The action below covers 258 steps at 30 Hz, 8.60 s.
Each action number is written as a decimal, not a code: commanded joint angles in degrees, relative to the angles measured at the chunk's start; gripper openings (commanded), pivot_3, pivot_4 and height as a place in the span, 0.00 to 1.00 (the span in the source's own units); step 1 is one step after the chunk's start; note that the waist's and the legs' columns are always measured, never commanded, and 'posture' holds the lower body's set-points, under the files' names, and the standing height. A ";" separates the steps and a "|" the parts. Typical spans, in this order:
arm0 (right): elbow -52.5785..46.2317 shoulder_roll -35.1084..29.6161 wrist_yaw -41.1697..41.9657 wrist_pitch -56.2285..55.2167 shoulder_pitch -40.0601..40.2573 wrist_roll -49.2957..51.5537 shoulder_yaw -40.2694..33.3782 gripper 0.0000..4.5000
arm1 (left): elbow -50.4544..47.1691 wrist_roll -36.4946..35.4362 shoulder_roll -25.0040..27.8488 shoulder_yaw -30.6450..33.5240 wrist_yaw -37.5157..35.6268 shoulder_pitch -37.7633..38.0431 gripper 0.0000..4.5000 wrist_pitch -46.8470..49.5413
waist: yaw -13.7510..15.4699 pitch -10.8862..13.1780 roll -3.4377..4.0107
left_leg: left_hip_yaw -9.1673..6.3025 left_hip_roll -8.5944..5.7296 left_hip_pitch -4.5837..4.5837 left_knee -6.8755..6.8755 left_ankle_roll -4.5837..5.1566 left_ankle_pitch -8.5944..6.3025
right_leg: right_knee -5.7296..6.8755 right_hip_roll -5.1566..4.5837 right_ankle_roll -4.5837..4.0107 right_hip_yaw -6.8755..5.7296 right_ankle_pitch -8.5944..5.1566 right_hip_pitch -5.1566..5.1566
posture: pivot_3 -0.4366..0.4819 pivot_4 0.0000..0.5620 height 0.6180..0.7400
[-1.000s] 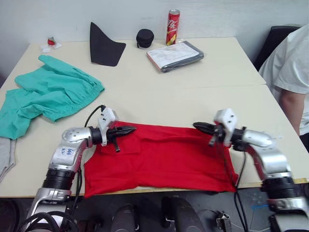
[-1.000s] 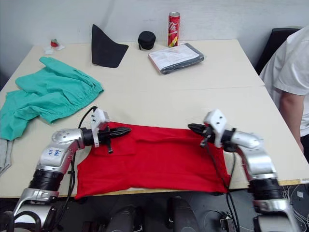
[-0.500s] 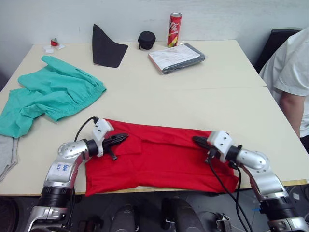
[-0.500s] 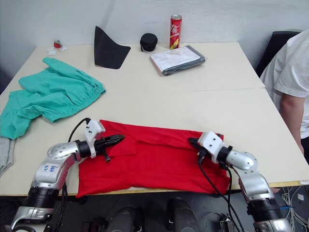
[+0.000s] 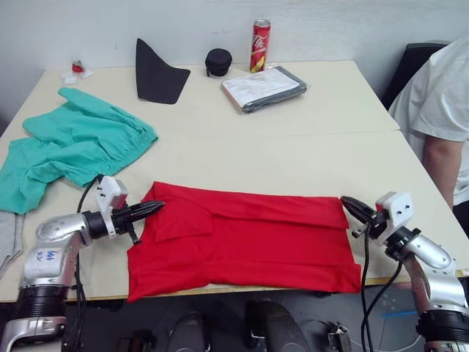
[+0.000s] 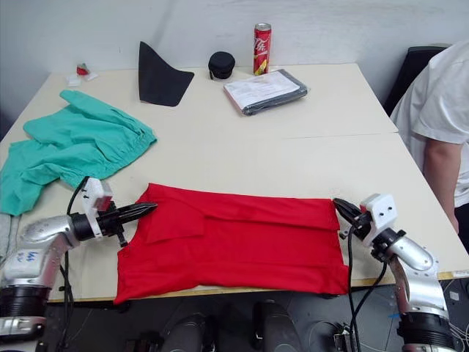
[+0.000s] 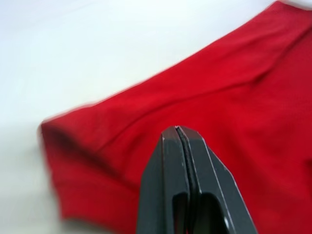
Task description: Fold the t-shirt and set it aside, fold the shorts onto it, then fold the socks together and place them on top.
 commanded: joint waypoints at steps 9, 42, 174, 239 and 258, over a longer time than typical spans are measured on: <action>-0.72 6.35 -5.54 5.17 -9.16 -8.71 13.05 0.01 | 6.87 8.62 -13.29 -7.33 13.06 -8.66 0.00 -6.25 | 0.11 -0.02 0.00 | 0.01 -0.07 -0.10 0.03 0.02 0.01 | -0.08 0.00 0.04 0.00 0.00 -0.05 | 0.48 0.27 1.00; 32.74 -16.51 33.74 25.62 -36.16 -11.27 21.43 1.00 | -23.56 -11.27 -0.30 0.85 -7.55 9.14 0.99 -0.84 | -0.09 0.11 0.21 | 0.07 0.00 -0.09 -0.07 0.01 0.01 | -0.20 0.02 0.01 0.02 -0.02 -0.10 | 0.48 0.27 1.00; 10.44 -7.63 6.47 54.63 -33.98 -0.39 5.06 0.77 | -20.69 -2.81 0.20 3.47 11.39 7.84 0.73 22.88 | -0.20 -0.02 0.08 | -0.10 -0.07 -0.91 0.10 0.07 0.10 | 0.00 0.06 0.03 0.26 0.03 -0.97 | 0.48 0.27 1.00; -19.41 -4.62 -13.62 83.42 -15.78 30.44 4.47 0.00 | 44.69 17.60 -25.17 -0.25 25.37 -39.51 0.00 -3.62 | 0.11 -0.34 -0.61 | -0.19 -0.13 -0.96 0.26 0.12 0.08 | 0.02 0.08 0.12 0.03 0.09 -0.94 | 0.48 0.27 1.00; -18.07 -15.84 13.13 38.91 -9.85 10.55 10.23 0.78 | 6.97 18.80 -7.54 -4.39 18.64 -10.11 0.58 -6.86 | 0.22 -0.32 -0.58 | -0.17 -0.13 -0.95 0.18 0.09 0.07 | -0.09 0.06 0.14 0.02 0.11 -0.92 | 0.48 0.27 1.00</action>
